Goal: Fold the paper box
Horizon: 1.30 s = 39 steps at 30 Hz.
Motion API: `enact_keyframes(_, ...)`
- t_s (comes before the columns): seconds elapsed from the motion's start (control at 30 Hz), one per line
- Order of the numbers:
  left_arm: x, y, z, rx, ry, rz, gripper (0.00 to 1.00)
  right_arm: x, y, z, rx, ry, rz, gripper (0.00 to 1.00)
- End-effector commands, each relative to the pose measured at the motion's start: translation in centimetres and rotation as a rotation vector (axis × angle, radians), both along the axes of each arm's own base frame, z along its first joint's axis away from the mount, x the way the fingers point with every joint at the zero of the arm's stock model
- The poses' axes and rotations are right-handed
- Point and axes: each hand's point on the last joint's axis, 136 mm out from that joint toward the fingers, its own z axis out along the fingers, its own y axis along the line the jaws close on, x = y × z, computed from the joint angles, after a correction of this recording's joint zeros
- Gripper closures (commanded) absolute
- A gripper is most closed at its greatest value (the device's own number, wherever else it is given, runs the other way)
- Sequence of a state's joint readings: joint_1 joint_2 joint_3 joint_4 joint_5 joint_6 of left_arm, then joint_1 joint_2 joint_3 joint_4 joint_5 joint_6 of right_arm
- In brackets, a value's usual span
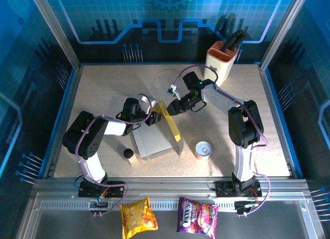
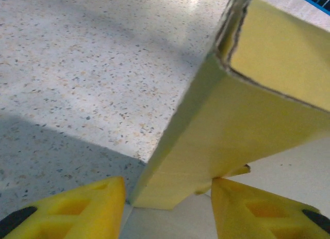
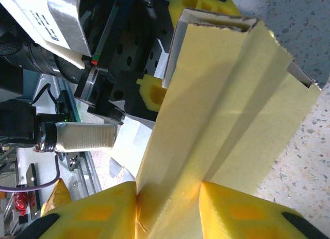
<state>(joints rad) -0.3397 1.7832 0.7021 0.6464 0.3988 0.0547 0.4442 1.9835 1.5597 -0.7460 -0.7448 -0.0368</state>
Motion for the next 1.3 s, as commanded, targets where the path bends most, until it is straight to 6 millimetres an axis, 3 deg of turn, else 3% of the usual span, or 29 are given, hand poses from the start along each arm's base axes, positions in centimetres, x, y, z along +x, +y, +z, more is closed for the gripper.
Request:
enact_keyframes(0.0, -0.8, -1.4, 1.4, -0.022, -0.043, -0.099, 0.58, -1.2, 0.9, 0.5, 0.033, 0.025, 0.061, 0.63)
enact_keyframes(0.27, -1.2, -1.3, 1.7, -0.034, -0.07, -0.102, 0.72, -1.0, 0.9, 0.7, 0.024, 0.011, 0.054, 0.52)
enact_keyframes(0.5, -1.1, -1.5, 1.7, -0.03, -0.071, -0.095, 0.74, -0.5, 0.6, -0.1, -0.02, 0.0, 0.028, 0.49)
enact_keyframes(0.77, -0.7, -0.7, 3.3, -0.021, -0.103, -0.029, 0.6, -1.0, 0.5, -0.6, -0.027, 0.0, 0.06, 0.57)
enact_keyframes(0.9, -1.4, -0.7, 4.3, 0.003, -0.14, -0.062, 0.51, -1.1, 0.5, -0.4, -0.022, -0.002, 0.068, 0.57)
enact_keyframes(1.27, -3.6, -0.8, 7.9, 0.014, -0.202, -0.169, 0.4, -0.9, 0.4, -0.5, -0.024, -0.007, 0.068, 0.59)
